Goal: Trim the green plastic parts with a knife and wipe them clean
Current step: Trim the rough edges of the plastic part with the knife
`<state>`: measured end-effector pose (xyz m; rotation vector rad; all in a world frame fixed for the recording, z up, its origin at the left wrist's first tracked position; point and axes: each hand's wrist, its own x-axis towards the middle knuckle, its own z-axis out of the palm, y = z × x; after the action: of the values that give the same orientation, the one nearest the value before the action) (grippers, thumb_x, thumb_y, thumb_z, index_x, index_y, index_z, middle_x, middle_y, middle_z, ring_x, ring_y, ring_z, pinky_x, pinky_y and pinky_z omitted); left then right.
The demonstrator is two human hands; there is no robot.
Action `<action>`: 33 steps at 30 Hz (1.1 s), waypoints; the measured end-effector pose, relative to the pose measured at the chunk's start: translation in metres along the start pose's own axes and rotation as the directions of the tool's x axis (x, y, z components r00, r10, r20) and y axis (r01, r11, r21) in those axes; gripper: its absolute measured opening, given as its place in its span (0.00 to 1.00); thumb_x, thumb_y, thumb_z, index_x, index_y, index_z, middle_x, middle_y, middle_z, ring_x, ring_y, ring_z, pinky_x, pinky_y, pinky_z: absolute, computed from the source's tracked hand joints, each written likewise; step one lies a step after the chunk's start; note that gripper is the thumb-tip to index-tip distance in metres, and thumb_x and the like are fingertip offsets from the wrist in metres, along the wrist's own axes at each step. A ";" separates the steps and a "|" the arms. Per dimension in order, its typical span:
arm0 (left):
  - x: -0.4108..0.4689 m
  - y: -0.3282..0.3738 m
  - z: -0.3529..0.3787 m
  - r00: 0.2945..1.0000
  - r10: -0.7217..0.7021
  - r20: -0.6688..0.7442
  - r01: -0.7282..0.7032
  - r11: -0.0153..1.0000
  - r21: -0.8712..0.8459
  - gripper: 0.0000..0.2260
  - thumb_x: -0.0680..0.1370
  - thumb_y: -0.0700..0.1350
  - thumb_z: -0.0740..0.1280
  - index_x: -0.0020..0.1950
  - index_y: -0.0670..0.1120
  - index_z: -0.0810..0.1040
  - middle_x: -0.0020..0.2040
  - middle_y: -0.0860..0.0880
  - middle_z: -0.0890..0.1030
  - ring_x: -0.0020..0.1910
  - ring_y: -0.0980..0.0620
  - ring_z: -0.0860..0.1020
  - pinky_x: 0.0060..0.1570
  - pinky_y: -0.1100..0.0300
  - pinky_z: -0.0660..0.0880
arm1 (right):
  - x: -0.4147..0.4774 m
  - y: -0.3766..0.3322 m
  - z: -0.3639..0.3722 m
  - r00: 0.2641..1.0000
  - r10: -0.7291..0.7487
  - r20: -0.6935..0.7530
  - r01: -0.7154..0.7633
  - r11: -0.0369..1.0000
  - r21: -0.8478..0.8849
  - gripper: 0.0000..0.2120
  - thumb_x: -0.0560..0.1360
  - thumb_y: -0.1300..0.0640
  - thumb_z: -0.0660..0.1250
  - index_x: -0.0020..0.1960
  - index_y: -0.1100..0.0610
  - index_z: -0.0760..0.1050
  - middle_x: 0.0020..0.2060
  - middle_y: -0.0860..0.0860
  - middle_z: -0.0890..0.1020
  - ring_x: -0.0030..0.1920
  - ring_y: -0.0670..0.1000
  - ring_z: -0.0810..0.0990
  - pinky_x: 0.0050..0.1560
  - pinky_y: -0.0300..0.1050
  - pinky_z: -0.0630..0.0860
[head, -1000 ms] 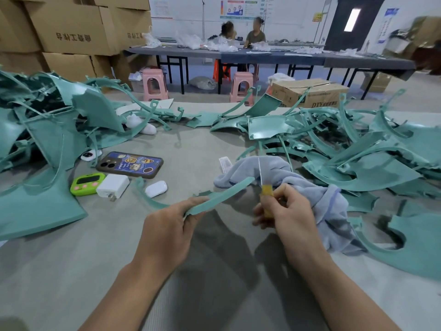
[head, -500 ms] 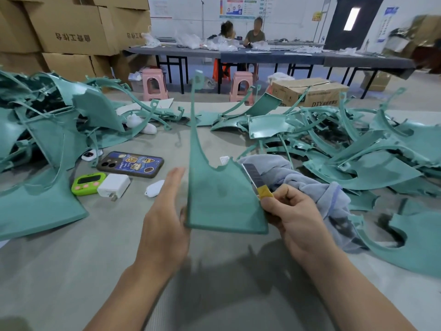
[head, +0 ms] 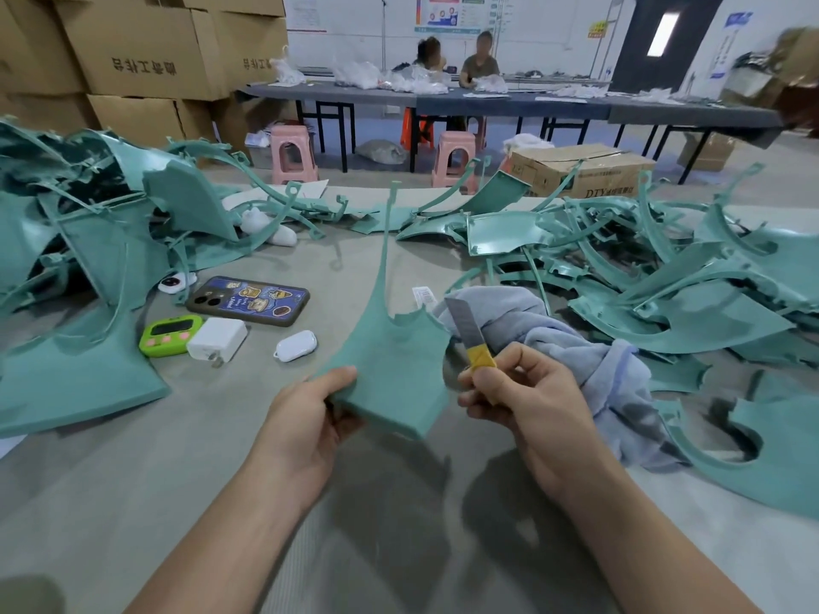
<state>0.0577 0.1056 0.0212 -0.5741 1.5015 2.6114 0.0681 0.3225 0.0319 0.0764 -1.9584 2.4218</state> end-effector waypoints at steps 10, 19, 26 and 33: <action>-0.005 0.009 0.001 0.995 -0.098 0.020 0.100 0.990 -0.104 0.06 0.79 0.35 0.64 0.51 0.39 0.81 0.43 0.46 0.87 0.35 0.53 0.85 0.30 0.64 0.80 | 0.009 0.010 -0.014 0.967 -0.247 -0.070 0.191 0.874 -0.447 0.11 0.75 0.67 0.73 0.37 0.63 0.74 0.26 0.58 0.81 0.26 0.53 0.78 0.30 0.50 0.75; -0.002 0.011 -0.003 0.995 -0.099 -0.013 0.098 0.994 -0.054 0.05 0.77 0.35 0.65 0.49 0.39 0.82 0.42 0.46 0.87 0.34 0.53 0.85 0.31 0.64 0.81 | 0.005 0.010 -0.009 0.974 -0.226 0.023 0.211 0.860 -0.464 0.13 0.74 0.65 0.74 0.35 0.57 0.74 0.25 0.56 0.80 0.26 0.55 0.76 0.29 0.51 0.73; -0.002 0.008 -0.003 0.997 -0.080 -0.009 0.080 0.997 0.024 0.06 0.76 0.35 0.67 0.48 0.39 0.83 0.41 0.47 0.87 0.31 0.53 0.84 0.29 0.63 0.77 | 0.002 0.002 -0.012 0.970 -0.141 0.196 0.200 0.924 -0.325 0.12 0.72 0.67 0.74 0.35 0.61 0.73 0.26 0.60 0.78 0.26 0.54 0.76 0.28 0.45 0.72; -0.001 0.015 -0.012 0.998 0.058 0.009 -0.059 0.993 0.104 0.06 0.74 0.34 0.69 0.47 0.38 0.86 0.51 0.37 0.86 0.45 0.40 0.85 0.54 0.44 0.79 | 0.009 0.001 -0.018 0.978 -0.180 -0.103 0.145 0.949 -0.281 0.11 0.74 0.70 0.71 0.36 0.62 0.72 0.30 0.62 0.81 0.30 0.55 0.78 0.32 0.43 0.74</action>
<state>0.0582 0.0880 0.0282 -0.5196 1.6649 2.5553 0.0591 0.3399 0.0274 0.0718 -2.1125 1.9859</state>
